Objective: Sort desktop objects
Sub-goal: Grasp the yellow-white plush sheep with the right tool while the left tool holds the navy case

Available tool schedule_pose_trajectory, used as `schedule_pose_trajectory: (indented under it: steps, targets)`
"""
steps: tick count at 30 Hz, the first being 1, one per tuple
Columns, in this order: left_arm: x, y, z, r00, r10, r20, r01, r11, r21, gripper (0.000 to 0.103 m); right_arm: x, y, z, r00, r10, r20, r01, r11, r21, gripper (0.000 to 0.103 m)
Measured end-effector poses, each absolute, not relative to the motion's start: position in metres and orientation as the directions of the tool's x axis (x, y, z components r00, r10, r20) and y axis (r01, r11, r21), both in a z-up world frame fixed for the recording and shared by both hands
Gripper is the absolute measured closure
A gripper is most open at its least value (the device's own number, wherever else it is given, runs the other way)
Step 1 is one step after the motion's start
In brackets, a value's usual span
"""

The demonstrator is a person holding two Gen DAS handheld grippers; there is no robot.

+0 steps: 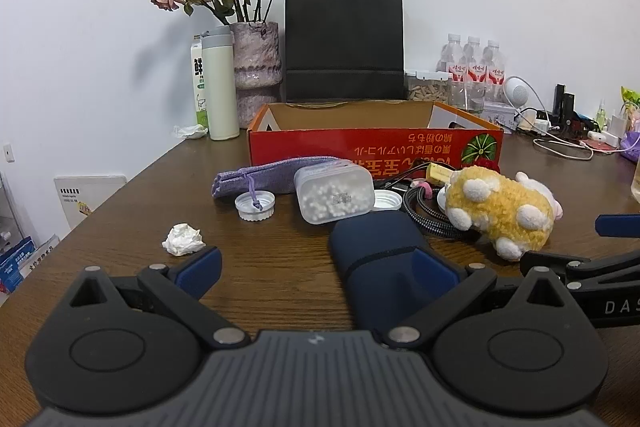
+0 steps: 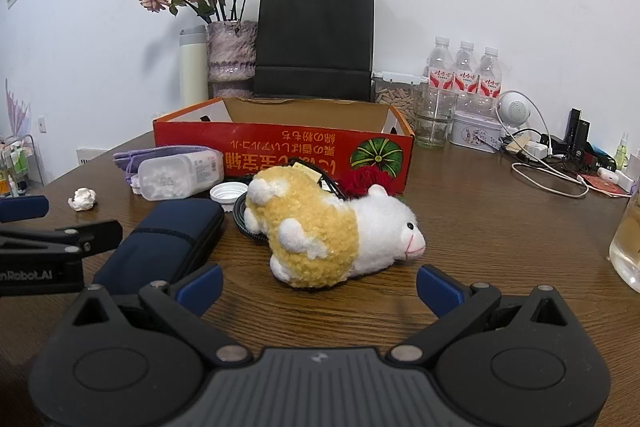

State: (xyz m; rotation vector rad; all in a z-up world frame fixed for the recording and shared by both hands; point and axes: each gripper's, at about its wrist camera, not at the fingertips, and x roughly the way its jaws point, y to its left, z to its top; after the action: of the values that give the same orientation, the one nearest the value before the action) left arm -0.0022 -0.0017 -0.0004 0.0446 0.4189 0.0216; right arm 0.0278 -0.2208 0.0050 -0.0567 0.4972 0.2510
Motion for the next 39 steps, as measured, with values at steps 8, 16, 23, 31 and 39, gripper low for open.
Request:
schedule_pose_trajectory:
  steps: [8, 16, 23, 31, 39]
  targets:
    - [-0.002, -0.009, -0.007, 0.892, -0.001, -0.452, 0.033, 0.997, 0.064, 0.0, 0.025, -0.221, 0.005, 0.851, 0.238, -0.469, -0.264, 0.964, 0.011, 0.0]
    - [0.011, -0.011, 0.015, 0.9, -0.045, -0.434, 0.057, 0.998, 0.015, 0.0, 0.032, -0.225, 0.019, 0.866, 0.237, -0.441, -0.277, 0.96, -0.027, 0.0]
    - [0.046, -0.019, 0.022, 0.833, -0.112, -0.542, 0.1, 0.994, -0.052, 0.0, 0.051, -0.234, 0.025, 0.85, 0.238, -0.47, -0.31, 0.947, -0.081, 0.0]
    - [0.071, -0.037, 0.014, 0.782, -0.096, -0.616, 0.11, 0.994, -0.015, 0.0, 0.068, -0.229, 0.028, 0.821, 0.276, -0.5, -0.414, 0.89, -0.19, 0.0]
    - [0.09, -0.031, 0.007, 0.728, -0.065, -0.683, 0.07, 0.997, -0.02, 0.0, 0.097, -0.214, 0.026, 0.772, 0.336, -0.54, -0.529, 0.81, -0.253, 0.0]
